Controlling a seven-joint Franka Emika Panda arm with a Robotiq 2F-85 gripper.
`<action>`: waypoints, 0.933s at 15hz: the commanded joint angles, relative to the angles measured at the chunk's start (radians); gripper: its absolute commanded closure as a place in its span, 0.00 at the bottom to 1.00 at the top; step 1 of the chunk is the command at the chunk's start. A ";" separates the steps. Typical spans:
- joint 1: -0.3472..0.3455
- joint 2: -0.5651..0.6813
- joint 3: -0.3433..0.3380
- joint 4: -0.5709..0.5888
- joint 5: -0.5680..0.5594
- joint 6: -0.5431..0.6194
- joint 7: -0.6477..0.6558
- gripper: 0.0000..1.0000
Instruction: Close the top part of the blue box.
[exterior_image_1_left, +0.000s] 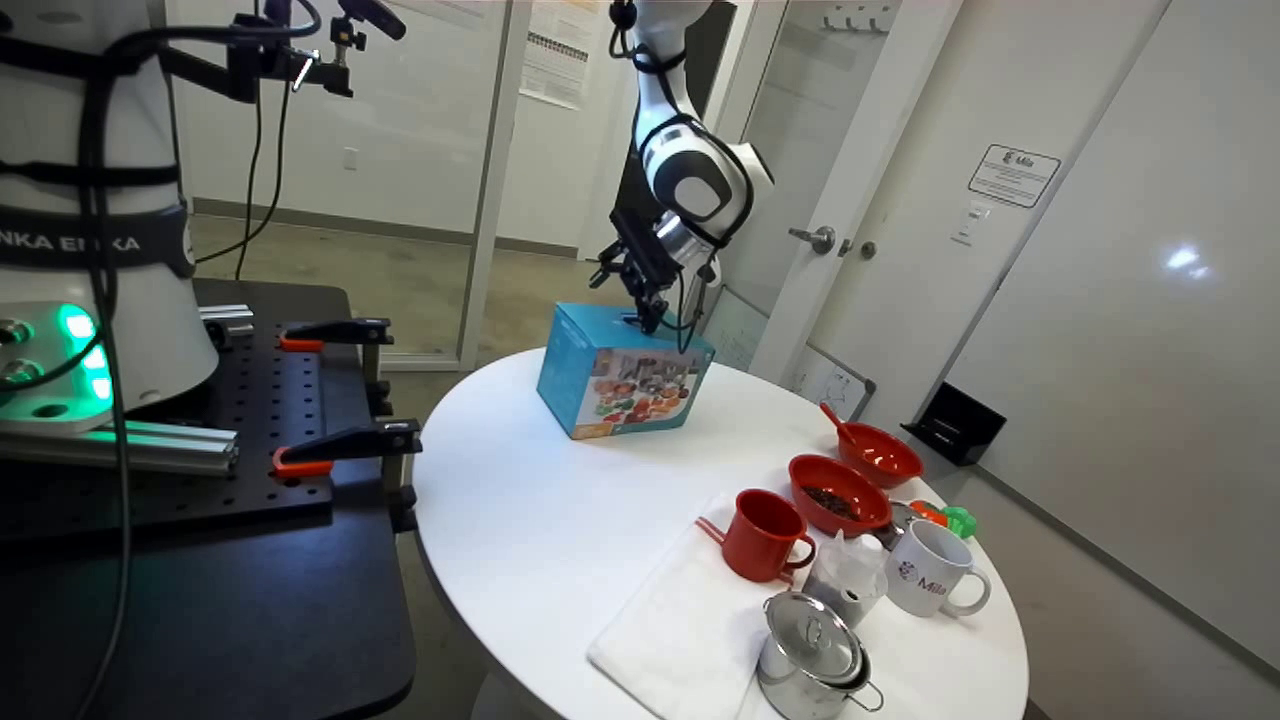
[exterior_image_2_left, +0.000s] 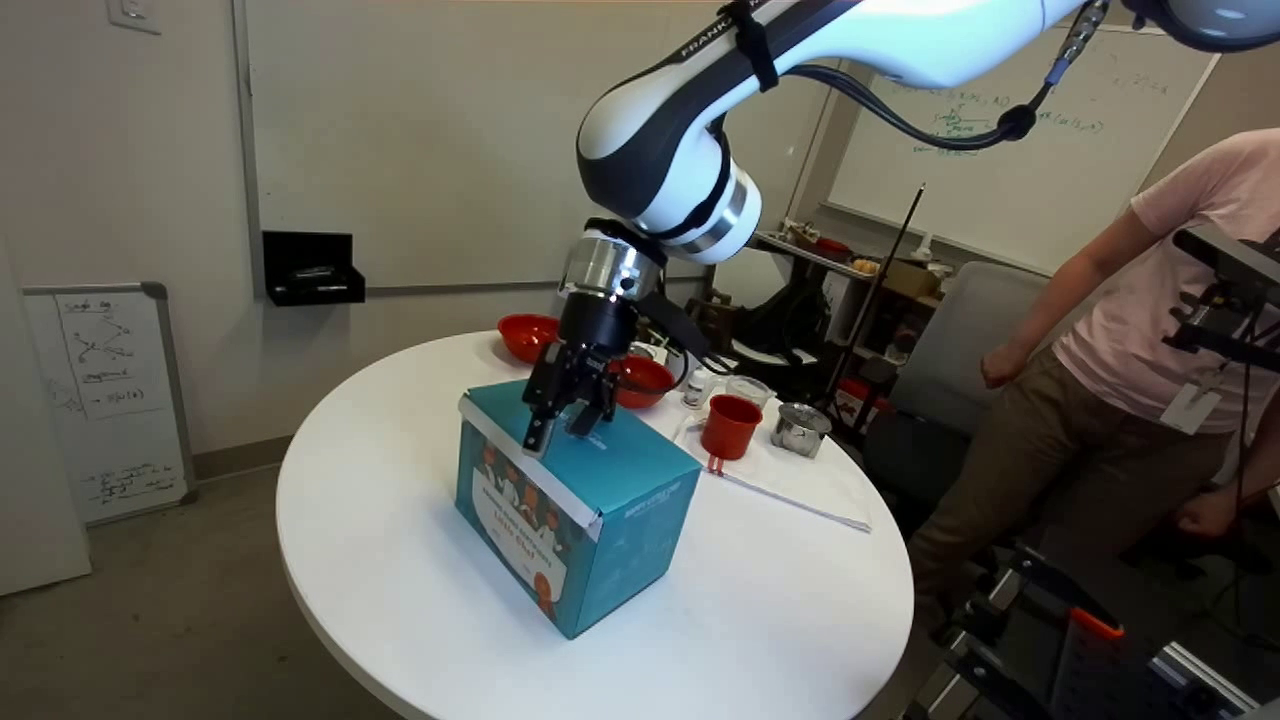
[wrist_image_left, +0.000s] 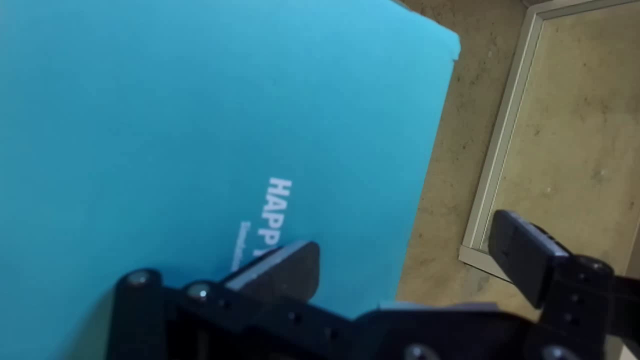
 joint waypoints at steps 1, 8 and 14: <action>-0.014 0.020 0.021 0.026 0.001 -0.019 -0.006 0.00; -0.009 0.004 0.017 0.009 -0.008 -0.002 0.005 0.00; 0.023 -0.141 -0.019 -0.098 -0.036 0.023 0.111 0.00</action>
